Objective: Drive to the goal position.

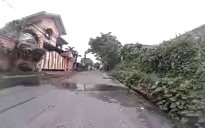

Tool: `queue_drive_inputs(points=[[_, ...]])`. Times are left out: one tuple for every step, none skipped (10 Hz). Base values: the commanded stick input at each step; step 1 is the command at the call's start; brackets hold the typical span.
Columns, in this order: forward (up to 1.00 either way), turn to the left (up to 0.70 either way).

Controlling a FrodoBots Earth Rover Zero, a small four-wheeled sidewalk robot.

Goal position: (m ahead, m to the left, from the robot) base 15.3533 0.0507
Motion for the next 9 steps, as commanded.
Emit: queue_drive_inputs(points=[[0.98,0.0],[0.98,0.0],[0.98,0.0],[0.98,0.0],[0.98,0.0],[0.98,0.0],[0.98,0.0],[0.98,0.0],[0.98,0.0]])
